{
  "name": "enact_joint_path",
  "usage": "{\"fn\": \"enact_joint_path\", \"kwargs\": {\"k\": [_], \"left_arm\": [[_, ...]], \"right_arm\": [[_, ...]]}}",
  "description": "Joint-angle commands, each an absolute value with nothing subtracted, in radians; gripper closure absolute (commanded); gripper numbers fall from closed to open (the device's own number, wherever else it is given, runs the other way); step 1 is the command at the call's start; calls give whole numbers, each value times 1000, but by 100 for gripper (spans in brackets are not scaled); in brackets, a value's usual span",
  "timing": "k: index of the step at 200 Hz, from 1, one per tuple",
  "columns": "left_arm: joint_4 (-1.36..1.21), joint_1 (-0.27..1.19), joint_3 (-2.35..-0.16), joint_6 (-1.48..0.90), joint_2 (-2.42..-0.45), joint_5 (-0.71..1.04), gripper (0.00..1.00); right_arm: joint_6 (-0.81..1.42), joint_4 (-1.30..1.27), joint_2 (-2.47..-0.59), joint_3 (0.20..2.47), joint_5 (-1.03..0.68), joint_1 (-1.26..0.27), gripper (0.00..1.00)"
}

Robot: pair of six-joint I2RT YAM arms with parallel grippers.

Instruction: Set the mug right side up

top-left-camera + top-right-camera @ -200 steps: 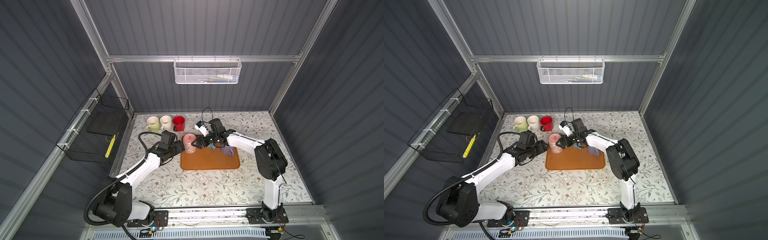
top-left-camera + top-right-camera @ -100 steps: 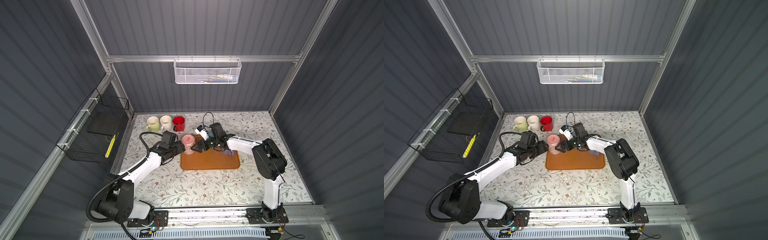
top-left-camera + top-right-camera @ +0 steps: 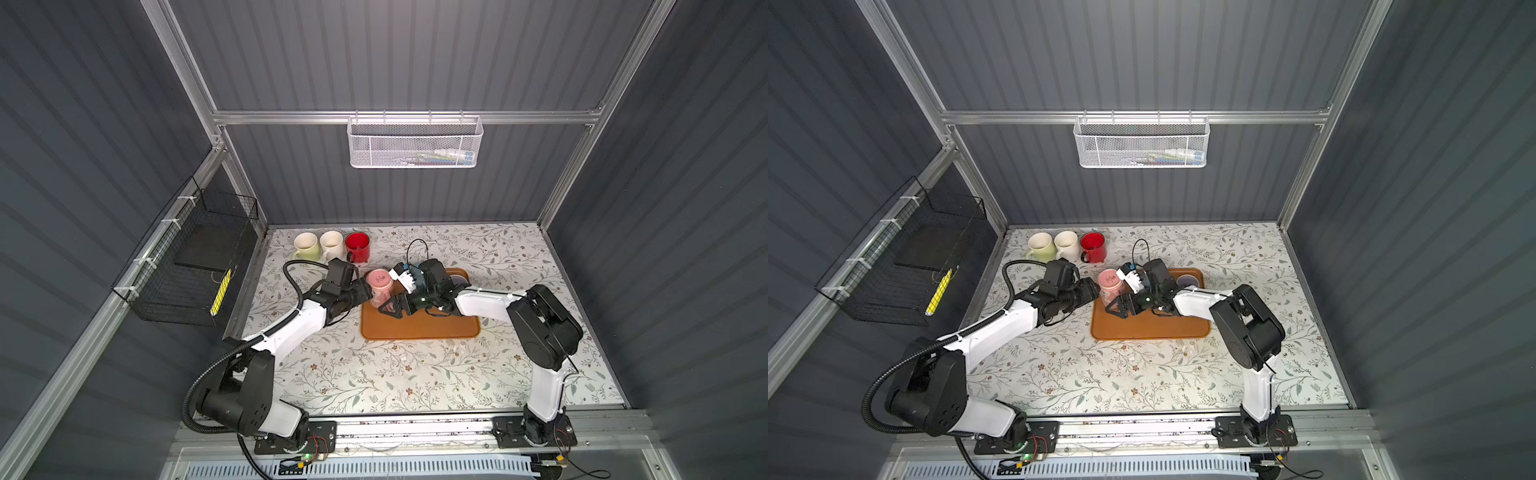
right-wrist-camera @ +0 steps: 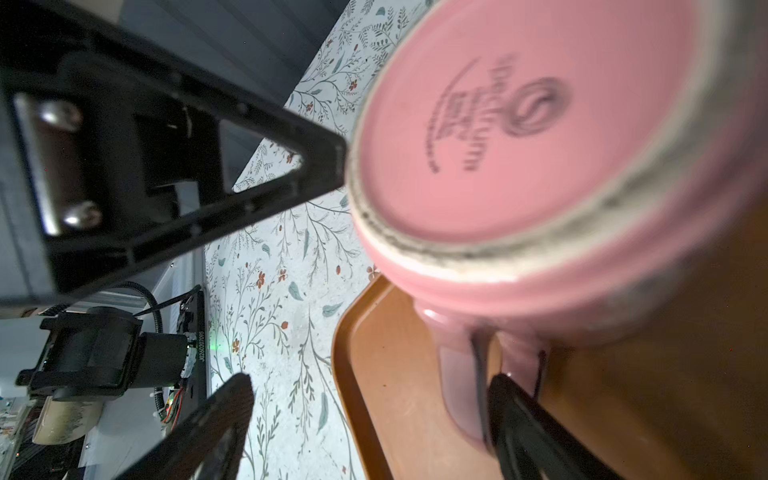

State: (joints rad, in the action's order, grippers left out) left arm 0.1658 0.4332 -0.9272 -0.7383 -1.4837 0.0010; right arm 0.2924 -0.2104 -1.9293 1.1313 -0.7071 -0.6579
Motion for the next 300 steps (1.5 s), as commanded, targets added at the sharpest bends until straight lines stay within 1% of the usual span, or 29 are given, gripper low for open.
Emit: {"fn": "enact_joint_path", "kwargs": {"k": [1, 41, 70, 97, 135, 195, 226, 237, 250, 254, 263, 270, 289, 300], "left_arm": [[114, 437, -978, -703, -1529, 9, 32], [59, 433, -1035, -687, -1630, 25, 32], [53, 433, -1070, -680, -1668, 35, 32], [100, 429, -1084, -654, -1645, 10, 32], [195, 422, -1079, -583, -1553, -3, 31], [330, 419, -970, -333, -1369, 207, 29], [403, 419, -975, -223, -1376, 299, 29], [413, 420, -980, -197, -1400, 362, 29], [418, 429, -977, -174, -1422, 379, 30], [418, 436, -973, -166, -1425, 374, 30], [426, 451, -971, -149, -1433, 337, 30], [432, 461, -971, -134, -1434, 297, 30], [408, 474, -948, -121, -1434, 265, 30], [396, 479, -938, -118, -1438, 254, 29]], "right_arm": [[320, -230, -1918, 1118, -700, -684, 11], [376, -296, -1917, 1088, -714, -703, 11], [373, -285, -1886, 1064, -678, -703, 11], [357, -252, -1815, 1022, -657, -681, 11], [277, -75, -1671, 1002, -582, -651, 11], [209, 92, -1481, 962, -521, -534, 12], [176, 151, -1438, 968, -478, -499, 12], [174, 158, -1422, 969, -438, -496, 12], [176, 169, -1397, 968, -360, -496, 12], [172, 172, -1389, 964, -347, -495, 10], [161, 178, -1365, 958, -240, -499, 7], [154, 185, -1343, 952, -174, -503, 1], [125, 164, -1270, 915, -48, -505, 1], [124, 117, -1224, 880, -23, -503, 1]]}}
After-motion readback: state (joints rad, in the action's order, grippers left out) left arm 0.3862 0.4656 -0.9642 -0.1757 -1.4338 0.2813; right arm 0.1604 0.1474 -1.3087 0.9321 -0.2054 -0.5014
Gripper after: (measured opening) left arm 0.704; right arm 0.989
